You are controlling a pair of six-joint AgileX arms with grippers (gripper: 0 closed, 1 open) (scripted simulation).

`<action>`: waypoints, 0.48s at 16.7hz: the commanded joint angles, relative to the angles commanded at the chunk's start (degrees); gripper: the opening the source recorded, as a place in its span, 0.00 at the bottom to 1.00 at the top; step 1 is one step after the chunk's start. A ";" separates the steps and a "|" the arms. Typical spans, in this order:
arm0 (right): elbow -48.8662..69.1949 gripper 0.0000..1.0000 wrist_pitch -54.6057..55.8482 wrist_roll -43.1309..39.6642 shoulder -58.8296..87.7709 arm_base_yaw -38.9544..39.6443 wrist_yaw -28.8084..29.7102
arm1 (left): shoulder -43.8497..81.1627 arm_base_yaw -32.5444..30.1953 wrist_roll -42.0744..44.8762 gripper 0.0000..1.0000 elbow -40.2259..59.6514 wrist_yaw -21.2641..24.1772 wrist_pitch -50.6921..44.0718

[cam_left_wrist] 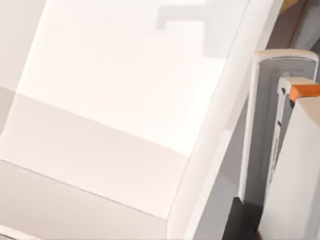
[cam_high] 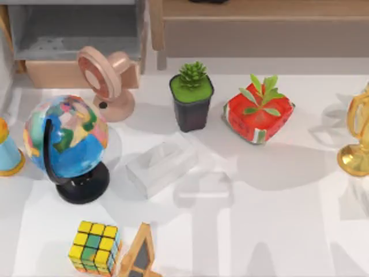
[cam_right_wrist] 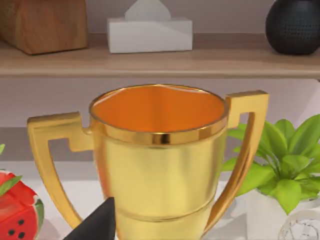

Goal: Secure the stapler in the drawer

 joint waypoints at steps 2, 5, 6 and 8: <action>0.00 1.00 0.00 0.00 0.00 0.00 0.00 | 5.38 5.17 8.80 0.00 4.15 0.60 -1.64; 0.00 1.00 0.00 0.00 0.00 0.00 0.00 | 13.73 10.70 19.95 0.00 9.09 2.61 -3.27; 0.00 1.00 0.00 0.00 0.00 0.00 0.00 | 16.33 11.95 23.07 0.00 10.35 3.45 -3.71; 0.00 1.00 0.00 0.00 0.00 0.00 0.00 | 20.80 13.55 28.23 0.00 12.14 5.11 -4.66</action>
